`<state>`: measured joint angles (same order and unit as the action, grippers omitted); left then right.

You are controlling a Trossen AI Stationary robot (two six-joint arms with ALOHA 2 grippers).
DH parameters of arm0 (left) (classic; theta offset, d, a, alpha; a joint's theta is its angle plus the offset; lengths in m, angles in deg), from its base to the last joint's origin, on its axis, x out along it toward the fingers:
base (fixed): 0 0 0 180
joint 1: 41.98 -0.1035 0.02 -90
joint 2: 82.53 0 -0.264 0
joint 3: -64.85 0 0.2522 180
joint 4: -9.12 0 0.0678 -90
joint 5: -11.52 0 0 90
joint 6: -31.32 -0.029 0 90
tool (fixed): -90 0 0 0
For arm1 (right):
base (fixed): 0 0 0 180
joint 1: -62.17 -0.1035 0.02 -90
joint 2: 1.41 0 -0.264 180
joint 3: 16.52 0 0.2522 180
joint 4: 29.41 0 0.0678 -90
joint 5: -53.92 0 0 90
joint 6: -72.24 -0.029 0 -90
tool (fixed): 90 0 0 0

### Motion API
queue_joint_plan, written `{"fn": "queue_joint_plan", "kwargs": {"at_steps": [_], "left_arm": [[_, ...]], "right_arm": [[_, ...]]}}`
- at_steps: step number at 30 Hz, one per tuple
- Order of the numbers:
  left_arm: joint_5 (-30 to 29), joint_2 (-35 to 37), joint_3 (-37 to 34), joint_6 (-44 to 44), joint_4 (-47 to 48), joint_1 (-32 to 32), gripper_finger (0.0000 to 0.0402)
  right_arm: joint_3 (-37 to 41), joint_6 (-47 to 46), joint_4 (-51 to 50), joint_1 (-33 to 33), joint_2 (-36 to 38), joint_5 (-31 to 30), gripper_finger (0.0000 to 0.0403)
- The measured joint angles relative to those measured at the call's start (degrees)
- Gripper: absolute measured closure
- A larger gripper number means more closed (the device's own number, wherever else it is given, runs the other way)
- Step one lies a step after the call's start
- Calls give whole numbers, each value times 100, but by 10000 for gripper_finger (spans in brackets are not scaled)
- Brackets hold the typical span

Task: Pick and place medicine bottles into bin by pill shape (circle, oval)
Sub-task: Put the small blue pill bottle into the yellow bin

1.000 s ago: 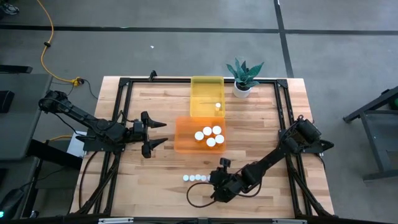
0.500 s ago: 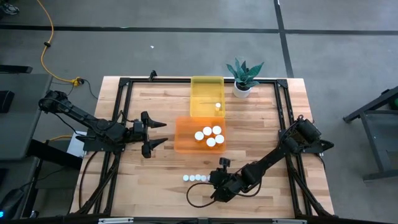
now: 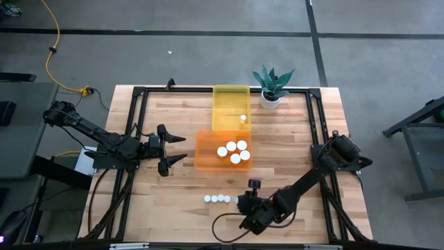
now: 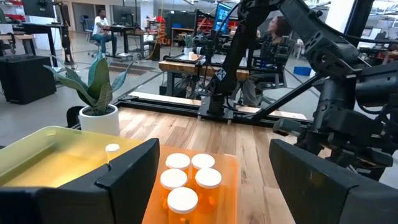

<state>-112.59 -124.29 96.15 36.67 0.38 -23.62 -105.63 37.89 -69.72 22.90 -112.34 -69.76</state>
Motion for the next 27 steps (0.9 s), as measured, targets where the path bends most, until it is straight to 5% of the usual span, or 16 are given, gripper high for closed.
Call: {"fn": "queue_joint_plan", "kwargs": {"at_steps": [18, 27], "left_arm": [[42, 0, 2, 0, -2, -1, 110], [44, -2, 2, 28, 0, 0, 110]], "right_arm": [[426, -72, -747, -136, 1611, -683, 308], [848, 840, -316, 1278, 2178, -626, 308]]}}
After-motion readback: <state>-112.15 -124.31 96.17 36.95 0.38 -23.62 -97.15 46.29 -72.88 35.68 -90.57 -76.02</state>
